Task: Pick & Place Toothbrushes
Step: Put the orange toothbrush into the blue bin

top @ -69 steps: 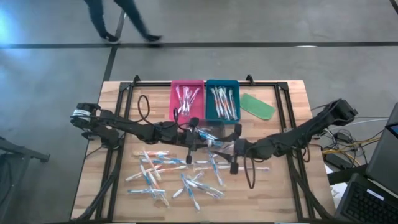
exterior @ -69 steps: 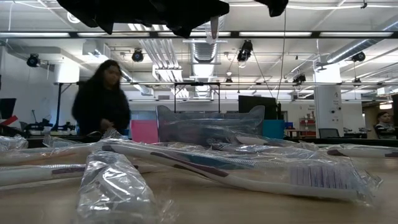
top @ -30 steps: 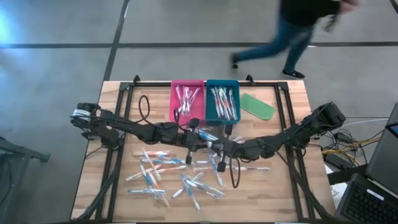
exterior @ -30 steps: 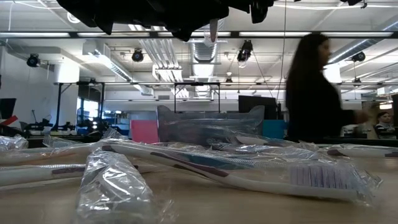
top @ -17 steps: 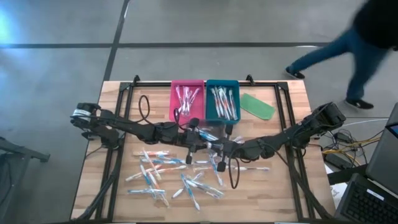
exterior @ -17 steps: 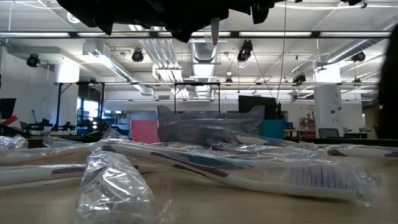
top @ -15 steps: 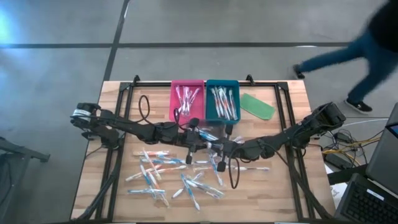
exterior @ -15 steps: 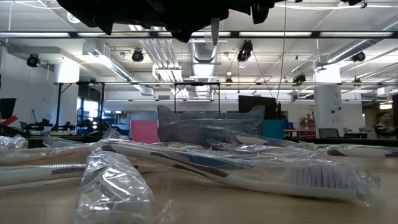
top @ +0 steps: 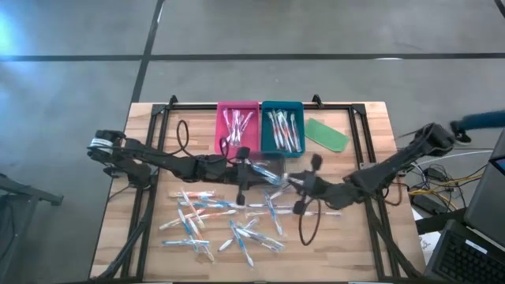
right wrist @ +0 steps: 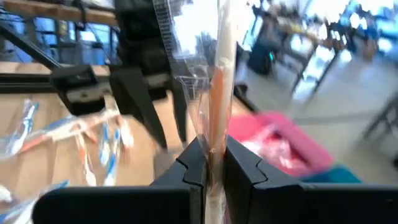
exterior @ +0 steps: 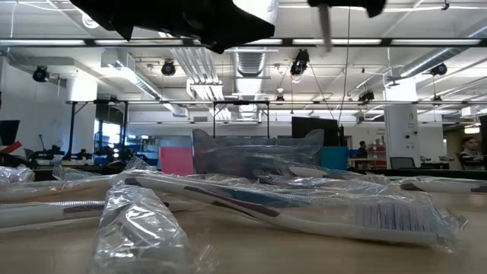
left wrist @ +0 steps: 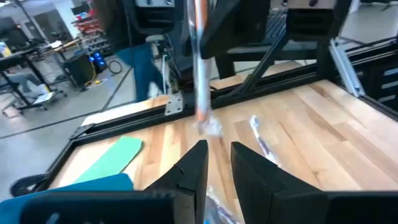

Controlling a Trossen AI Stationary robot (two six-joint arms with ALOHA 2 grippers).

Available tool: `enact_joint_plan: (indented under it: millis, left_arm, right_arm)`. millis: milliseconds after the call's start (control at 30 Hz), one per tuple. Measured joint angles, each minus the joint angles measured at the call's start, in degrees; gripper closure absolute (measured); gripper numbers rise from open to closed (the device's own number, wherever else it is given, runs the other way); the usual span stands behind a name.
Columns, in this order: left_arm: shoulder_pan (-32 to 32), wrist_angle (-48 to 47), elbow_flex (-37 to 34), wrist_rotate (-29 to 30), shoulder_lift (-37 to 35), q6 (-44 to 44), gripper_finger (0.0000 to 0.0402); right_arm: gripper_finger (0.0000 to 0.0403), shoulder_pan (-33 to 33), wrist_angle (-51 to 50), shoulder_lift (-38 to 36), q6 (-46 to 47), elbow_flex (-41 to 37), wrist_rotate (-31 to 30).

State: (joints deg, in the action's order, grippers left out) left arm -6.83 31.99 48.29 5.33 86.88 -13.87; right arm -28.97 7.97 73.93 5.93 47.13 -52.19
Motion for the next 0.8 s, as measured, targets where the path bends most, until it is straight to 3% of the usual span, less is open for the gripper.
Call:
enact_joint_plan:
  millis: [133,300,467,800]
  left_arm:
    - [0.0,-1.9,0.0,2.9,0.0,-1.4,0.0349]
    - [0.0,-2.0,0.0,5.3,0.0,-2.3,0.0395]
    - [0.0,-2.0,0.0,5.3,-0.1,-2.3,0.0398]
    - [0.0,-2.7,0.0,5.3,-0.1,-2.5,0.0400]
  right_arm:
    - [0.0380,-1.9,-12.1,-3.7,10.5,-0.2,-5.6]
    - [0.0380,2.0,-18.1,-5.3,13.5,-0.6,-9.3]
    - [0.0380,11.0,-18.1,-6.5,13.6,-0.6,2.3]
    - [0.0381,27.6,-18.3,-6.4,13.6,-0.6,18.5]
